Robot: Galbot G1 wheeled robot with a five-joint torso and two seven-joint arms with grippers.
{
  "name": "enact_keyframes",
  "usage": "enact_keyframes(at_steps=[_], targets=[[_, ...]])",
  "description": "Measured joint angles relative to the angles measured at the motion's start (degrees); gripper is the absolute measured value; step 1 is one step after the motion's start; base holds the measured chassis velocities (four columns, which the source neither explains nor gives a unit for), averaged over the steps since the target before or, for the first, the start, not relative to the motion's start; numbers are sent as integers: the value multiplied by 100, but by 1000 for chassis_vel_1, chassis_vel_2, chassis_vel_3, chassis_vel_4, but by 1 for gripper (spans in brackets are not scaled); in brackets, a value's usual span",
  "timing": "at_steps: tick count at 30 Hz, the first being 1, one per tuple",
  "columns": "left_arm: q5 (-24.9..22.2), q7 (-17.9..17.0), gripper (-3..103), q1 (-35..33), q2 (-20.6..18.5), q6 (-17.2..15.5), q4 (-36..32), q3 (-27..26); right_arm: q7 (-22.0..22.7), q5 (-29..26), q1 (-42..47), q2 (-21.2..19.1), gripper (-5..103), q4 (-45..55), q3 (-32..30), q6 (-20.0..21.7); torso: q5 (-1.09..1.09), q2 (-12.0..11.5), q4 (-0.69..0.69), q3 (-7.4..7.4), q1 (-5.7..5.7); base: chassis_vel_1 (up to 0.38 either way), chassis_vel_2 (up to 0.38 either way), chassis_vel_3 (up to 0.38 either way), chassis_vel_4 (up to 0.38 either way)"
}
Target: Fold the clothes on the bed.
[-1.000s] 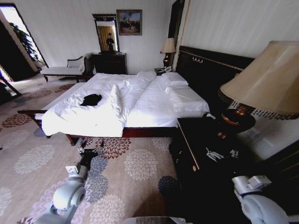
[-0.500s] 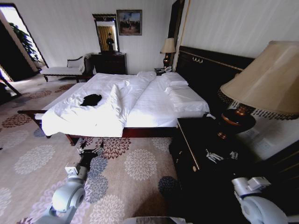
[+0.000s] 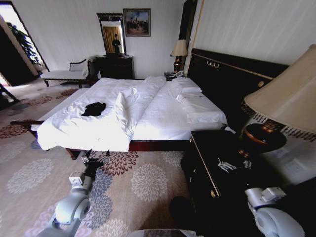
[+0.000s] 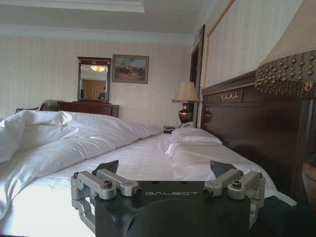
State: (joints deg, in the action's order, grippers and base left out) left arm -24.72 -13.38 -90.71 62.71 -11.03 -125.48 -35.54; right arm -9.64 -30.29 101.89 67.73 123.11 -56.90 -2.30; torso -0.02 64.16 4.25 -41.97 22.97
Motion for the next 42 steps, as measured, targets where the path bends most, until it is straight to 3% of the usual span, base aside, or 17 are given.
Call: enact_keyframes(at_steps=[42], targets=[[153, 24, 100, -94, 73, 59, -14, 84, -39, 32, 31, 102, 100, 67, 53, -2, 1, 0, 0, 1, -2, -188, 186, 186, -191]])
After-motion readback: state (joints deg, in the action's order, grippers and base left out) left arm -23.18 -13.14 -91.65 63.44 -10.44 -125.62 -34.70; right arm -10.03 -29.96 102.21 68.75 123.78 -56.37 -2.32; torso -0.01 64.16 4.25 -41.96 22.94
